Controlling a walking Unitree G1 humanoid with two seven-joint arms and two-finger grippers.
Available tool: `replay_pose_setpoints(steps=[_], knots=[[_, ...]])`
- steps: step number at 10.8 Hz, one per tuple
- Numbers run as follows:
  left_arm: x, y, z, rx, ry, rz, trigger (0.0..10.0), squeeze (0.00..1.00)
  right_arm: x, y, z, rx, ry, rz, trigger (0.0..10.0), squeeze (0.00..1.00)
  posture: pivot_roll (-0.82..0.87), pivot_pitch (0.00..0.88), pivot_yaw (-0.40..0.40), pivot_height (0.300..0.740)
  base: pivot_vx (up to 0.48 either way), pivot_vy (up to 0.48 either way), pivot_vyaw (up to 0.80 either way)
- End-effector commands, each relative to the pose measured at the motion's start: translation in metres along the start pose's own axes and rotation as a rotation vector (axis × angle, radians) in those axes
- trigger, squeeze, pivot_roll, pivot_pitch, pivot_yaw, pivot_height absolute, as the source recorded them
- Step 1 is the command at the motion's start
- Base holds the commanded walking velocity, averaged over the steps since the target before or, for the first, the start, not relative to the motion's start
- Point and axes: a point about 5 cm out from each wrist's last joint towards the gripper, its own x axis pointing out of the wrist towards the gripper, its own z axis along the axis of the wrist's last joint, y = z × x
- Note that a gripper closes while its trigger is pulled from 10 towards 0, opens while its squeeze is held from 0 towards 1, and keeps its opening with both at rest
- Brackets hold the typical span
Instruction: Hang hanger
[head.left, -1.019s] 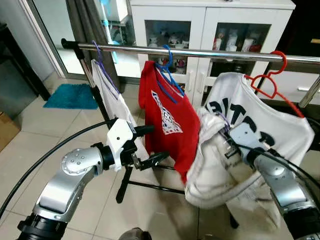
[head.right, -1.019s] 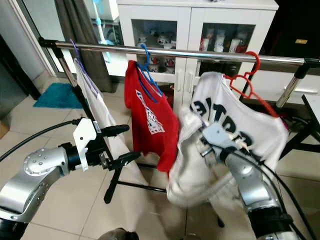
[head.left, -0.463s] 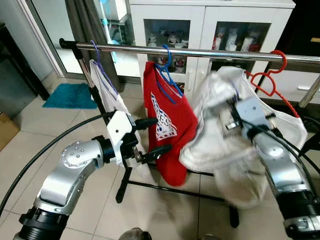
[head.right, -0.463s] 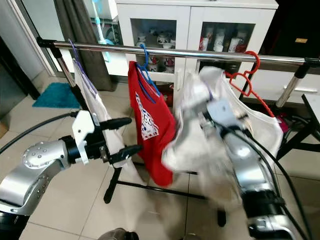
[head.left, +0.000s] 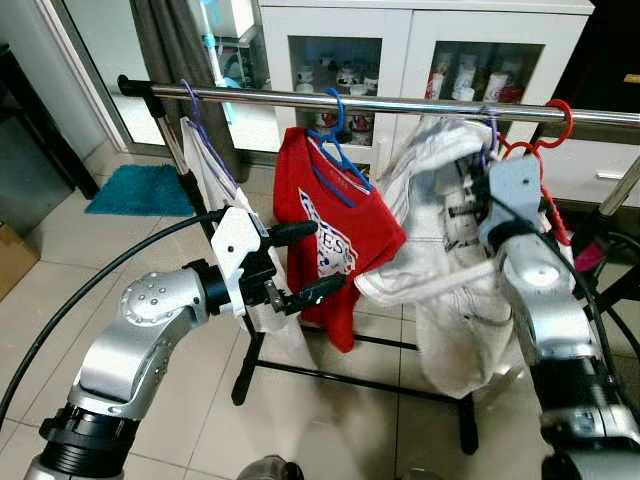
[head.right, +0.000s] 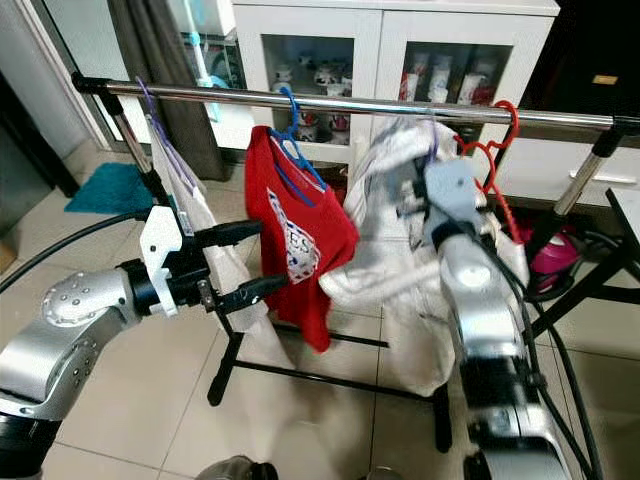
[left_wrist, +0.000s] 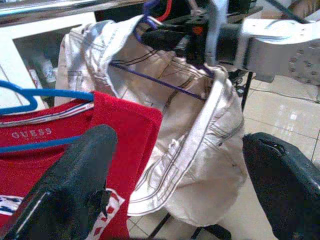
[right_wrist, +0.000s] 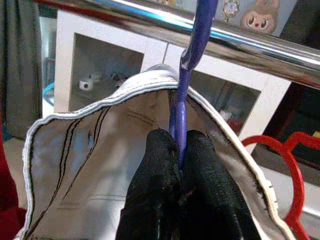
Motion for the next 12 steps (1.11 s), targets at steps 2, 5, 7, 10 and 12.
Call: replay_pose_setpoints(steps=[2,5,7,10,12], knots=[[0.002,0.003,0.01,0.026,-0.021,-0.001,10.0,0.07,0.012,0.0,0.022,0.033,-0.068,-0.006,10.0,0.0,-0.1,0.037,0.073,0.74,0.0,0.0,0.0],[0.003,0.003,0.012,0.033,-0.021,-0.006,10.0,0.07,0.033,0.018,0.019,0.079,0.035,0.071,10.0,0.0,-0.09,0.04,0.07,0.74,0.0,0.0,0.0],[0.003,0.004,0.014,0.038,-0.025,-0.003,10.0,0.07,0.046,0.022,0.023,0.099,0.088,0.059,10.0,0.0,-0.08,0.044,0.063,0.74,0.0,0.0,0.0],[0.004,0.006,0.02,0.044,-0.054,0.018,10.0,0.07,0.057,0.023,0.019,0.155,0.188,0.054,10.0,0.0,-0.08,0.051,0.061,0.74,0.0,0.0,0.0],[0.004,0.008,0.021,0.053,-0.068,0.042,10.0,0.07,0.057,0.032,0.002,0.194,0.31,0.099,10.0,0.0,-0.08,0.053,0.056,0.74,0.0,0.0,0.0]])
